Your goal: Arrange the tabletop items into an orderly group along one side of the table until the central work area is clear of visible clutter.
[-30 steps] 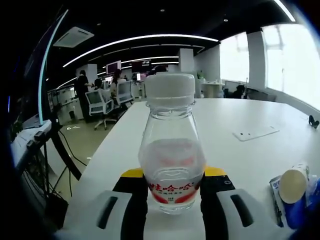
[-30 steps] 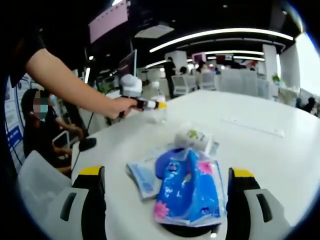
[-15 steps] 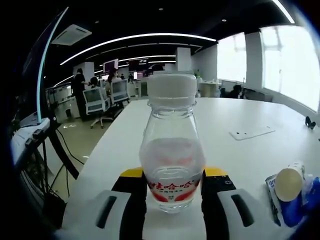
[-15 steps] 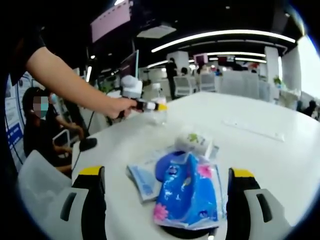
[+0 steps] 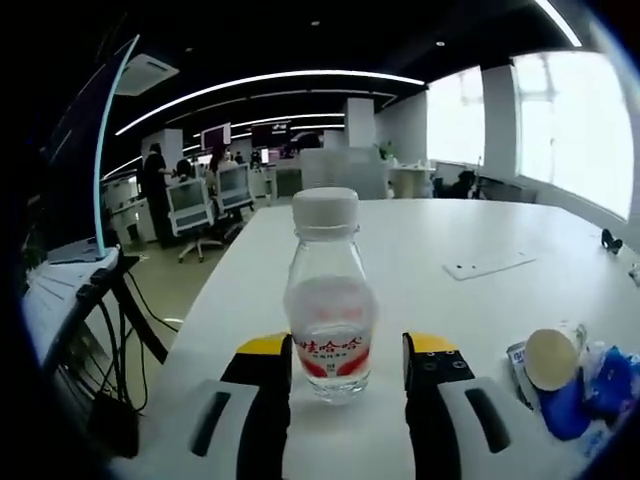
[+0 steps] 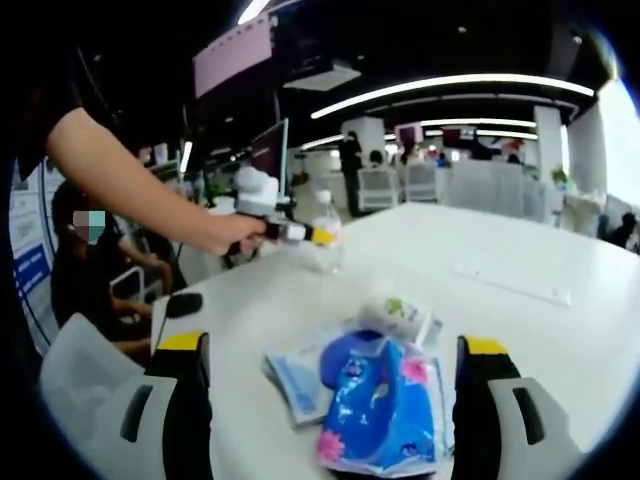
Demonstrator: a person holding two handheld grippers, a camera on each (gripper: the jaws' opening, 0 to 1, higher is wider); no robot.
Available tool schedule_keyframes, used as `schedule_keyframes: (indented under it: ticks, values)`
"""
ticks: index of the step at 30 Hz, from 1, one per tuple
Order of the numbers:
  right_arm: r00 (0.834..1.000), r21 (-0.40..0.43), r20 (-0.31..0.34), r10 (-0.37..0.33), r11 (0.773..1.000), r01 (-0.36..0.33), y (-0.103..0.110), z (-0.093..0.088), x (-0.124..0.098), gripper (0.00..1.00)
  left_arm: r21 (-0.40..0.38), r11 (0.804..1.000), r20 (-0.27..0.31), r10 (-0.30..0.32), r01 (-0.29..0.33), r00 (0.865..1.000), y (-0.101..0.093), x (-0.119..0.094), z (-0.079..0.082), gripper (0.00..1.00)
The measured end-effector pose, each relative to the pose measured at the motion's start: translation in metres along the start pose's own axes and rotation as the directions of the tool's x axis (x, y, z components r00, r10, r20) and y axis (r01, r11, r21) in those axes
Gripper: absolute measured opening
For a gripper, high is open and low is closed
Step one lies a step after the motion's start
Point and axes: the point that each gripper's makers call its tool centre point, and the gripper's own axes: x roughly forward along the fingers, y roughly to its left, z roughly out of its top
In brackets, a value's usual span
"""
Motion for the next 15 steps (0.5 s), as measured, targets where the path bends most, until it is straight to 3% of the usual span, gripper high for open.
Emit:
schedule_keyframes:
  ticks: [15]
  values:
    - [0.998, -0.003, 0.053, 0.017, 1.000, -0.017, 0.005, 0.022, -0.008, 1.00, -0.015, 0.999, 0.004, -0.043, 0.043, 0.999, -0.022, -0.023, 0.017, 0.49]
